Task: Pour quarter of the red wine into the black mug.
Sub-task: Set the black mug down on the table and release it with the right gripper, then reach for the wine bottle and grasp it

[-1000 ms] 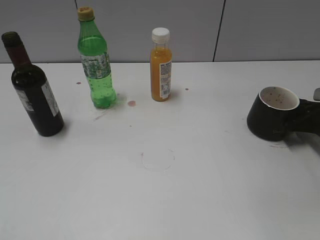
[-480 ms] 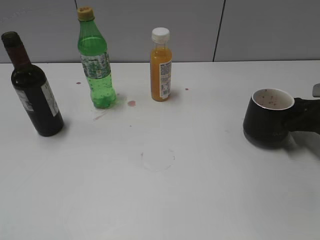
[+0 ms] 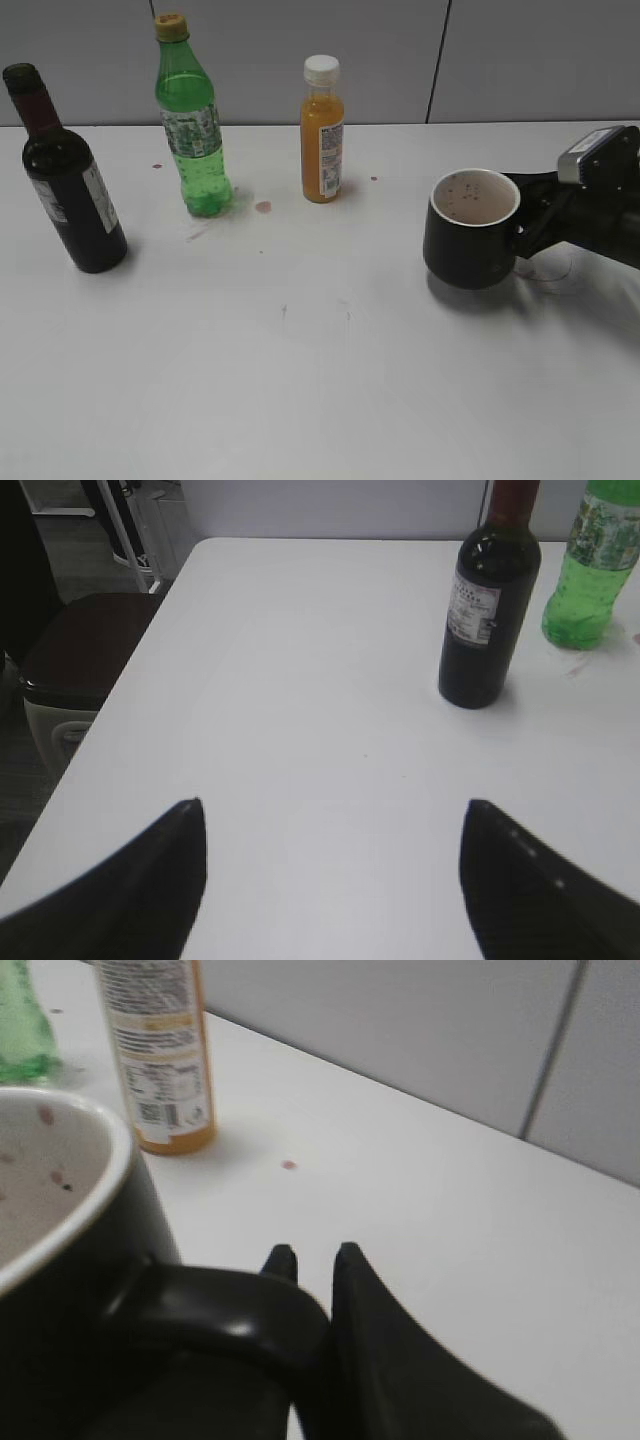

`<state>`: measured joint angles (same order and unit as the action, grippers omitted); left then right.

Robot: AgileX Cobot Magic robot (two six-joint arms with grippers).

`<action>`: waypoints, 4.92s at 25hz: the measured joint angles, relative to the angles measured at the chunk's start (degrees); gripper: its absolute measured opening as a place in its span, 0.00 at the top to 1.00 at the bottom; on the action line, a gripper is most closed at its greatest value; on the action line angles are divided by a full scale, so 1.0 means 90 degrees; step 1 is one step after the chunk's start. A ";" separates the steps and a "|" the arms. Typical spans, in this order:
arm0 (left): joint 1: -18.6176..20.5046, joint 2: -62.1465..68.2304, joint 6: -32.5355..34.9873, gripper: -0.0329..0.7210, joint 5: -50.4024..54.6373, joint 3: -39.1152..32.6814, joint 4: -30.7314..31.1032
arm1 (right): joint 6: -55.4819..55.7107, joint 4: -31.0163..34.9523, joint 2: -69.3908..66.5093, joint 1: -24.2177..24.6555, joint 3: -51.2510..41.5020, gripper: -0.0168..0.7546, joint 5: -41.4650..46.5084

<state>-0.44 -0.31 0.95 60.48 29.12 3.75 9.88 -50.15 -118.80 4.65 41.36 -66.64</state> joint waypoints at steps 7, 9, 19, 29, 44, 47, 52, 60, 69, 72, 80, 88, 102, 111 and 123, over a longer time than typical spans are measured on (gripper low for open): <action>0.0000 0.0000 0.0000 0.17 0.0000 0.0000 0.0000 | 0.0559 -0.0471 0.0000 -0.0847 0.0689 0.88 -0.0007; 0.0000 0.0000 0.0000 0.17 0.0000 0.0000 0.0000 | 0.0591 -0.0489 -0.0031 -0.1093 0.0837 0.88 -0.0007; 0.0000 0.0000 0.0000 0.17 0.0000 0.0000 0.0000 | 0.0971 -0.0509 -0.0998 -0.2156 0.1681 0.88 -0.0018; 0.0000 0.0000 0.0000 0.17 0.0000 0.0000 0.0000 | 0.0952 -0.0280 -0.1695 -0.2786 0.1961 0.88 -0.0004; 0.0000 0.0000 0.0000 0.17 0.0000 0.0000 0.0000 | 0.0944 -0.0110 -0.1741 -0.2536 0.1668 0.89 -0.0144; 0.0000 0.0000 0.0000 0.17 0.0000 0.0000 0.0000 | 0.0945 -0.0087 -0.1741 -0.2536 0.1665 0.83 -0.0191; 0.0000 0.0000 0.0000 0.17 0.0000 0.0000 0.0000 | 0.0945 0.0021 -0.1741 -0.2536 0.1665 0.44 -0.0238; 0.0000 0.0000 0.0000 0.17 0.0000 0.0000 0.0000 | 0.0891 0.0034 -0.1741 -0.2414 0.1253 0.48 -0.0377; 0.0000 0.0000 0.0000 0.17 0.0000 0.0000 0.0000 | 0.0629 0.0128 -0.1312 -0.2054 0.0651 0.48 -0.0358; 0.0000 0.0000 0.0000 0.17 0.0000 0.0000 0.0000 | 0.0597 0.0038 -0.1092 -0.1869 0.0422 0.48 -0.0358; 0.0000 0.0000 0.0000 0.17 0.0000 0.0000 0.0000 | 0.0055 0.0877 -0.0861 -0.1186 -0.0019 0.48 -0.0357; 0.0000 0.0000 0.0000 0.17 0.0000 0.0000 0.0000 | -0.0999 0.4029 -0.0854 -0.0960 -0.0028 0.43 -0.0351; 0.0000 0.0000 0.0000 0.17 0.0000 0.0000 0.0000 | -0.1661 0.6588 -0.0650 -0.0948 0.0158 0.13 -0.0034; 0.0000 0.0000 0.0000 0.17 0.0000 0.0000 0.0000 | -0.1676 0.6623 0.0476 -0.0902 0.2050 0.13 0.4765; 0.0000 0.0000 0.0000 0.17 0.0000 0.0000 0.0000 | -0.1681 0.6188 0.0578 -0.0643 0.6626 0.19 1.2297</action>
<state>-0.44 -0.31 0.95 60.48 29.12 3.75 -5.25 5.54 -113.61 -1.14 100.99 44.03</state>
